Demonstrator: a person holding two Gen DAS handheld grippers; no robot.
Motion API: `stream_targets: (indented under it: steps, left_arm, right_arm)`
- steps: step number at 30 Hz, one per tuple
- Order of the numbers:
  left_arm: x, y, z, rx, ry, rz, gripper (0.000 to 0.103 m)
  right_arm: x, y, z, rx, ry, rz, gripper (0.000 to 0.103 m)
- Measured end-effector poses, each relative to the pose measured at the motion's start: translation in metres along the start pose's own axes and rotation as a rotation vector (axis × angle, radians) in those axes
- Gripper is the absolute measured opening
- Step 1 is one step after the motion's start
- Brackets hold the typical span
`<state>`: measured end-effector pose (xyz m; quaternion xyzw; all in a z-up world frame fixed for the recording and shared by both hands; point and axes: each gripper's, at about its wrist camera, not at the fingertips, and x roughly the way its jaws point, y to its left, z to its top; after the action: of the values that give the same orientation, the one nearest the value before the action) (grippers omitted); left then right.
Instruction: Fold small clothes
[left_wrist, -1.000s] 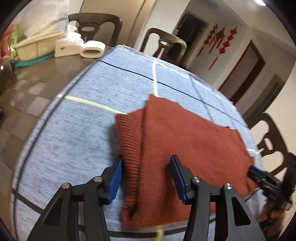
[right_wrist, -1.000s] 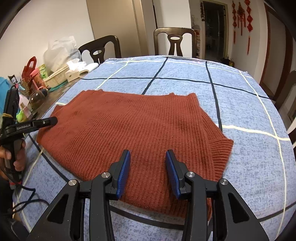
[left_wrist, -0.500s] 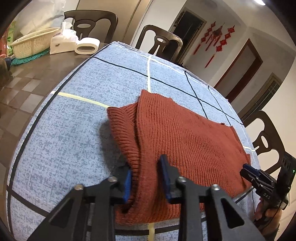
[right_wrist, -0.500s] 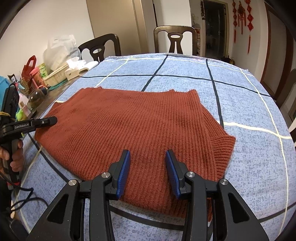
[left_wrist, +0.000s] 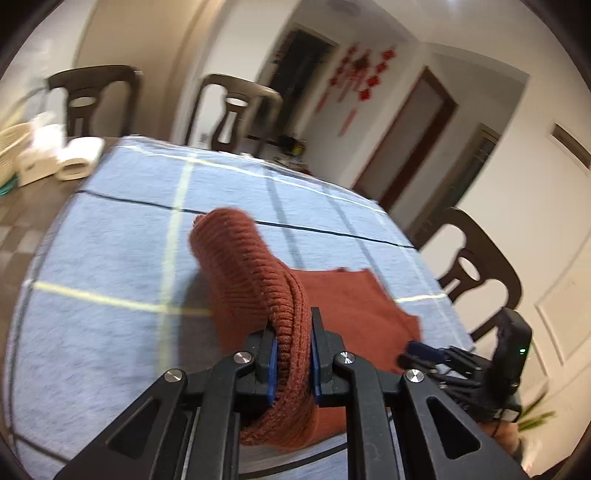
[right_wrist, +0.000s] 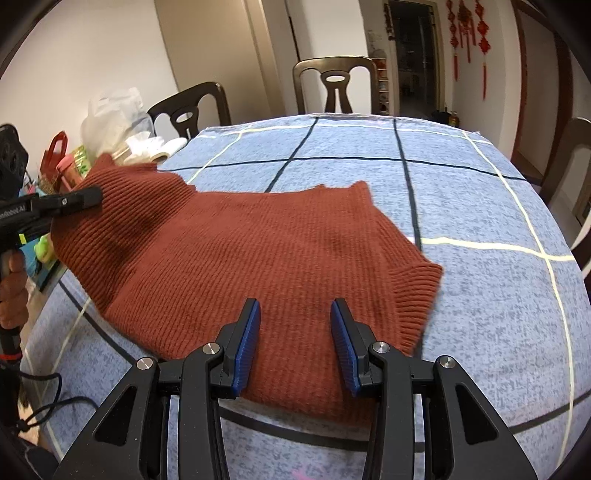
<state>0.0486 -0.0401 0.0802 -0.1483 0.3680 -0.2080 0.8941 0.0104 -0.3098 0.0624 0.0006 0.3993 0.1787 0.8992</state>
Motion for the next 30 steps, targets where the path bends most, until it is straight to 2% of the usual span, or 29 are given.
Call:
stream_targets:
  steps: [4,8,13,18,20,26,30]
  left_arm:
    - [0.038,-0.024,-0.008,0.051,0.078,-0.045,0.015]
    - [0.071,-0.036,-0.028,0.082,0.166,-0.042,0.015]
    - [0.068,-0.048,-0.031,0.119,0.152,-0.028,0.017]
    - [0.068,-0.053,-0.032,0.146,0.142,-0.002,0.024]
    - [0.068,-0.056,-0.033,0.153,0.14,-0.004,0.027]
    - [0.067,-0.059,-0.031,0.163,0.138,-0.004,0.028]
    - [0.064,-0.058,-0.03,0.163,0.135,-0.015,0.032]
  right_arm:
    - [-0.005,-0.009,-0.002,0.029,-0.009,-0.003,0.041]
    - [-0.008,-0.015,-0.005,0.052,-0.008,0.001,0.04]
    - [-0.007,-0.015,-0.004,0.047,-0.007,0.005,0.041]
    - [-0.003,-0.015,-0.001,0.038,-0.007,0.01,0.041]
    - [-0.002,-0.014,0.0,0.033,-0.005,0.012,0.041]
    - [-0.003,-0.013,0.0,0.032,-0.002,0.008,0.04]
    - [-0.004,-0.012,-0.001,0.031,-0.003,0.004,0.041]
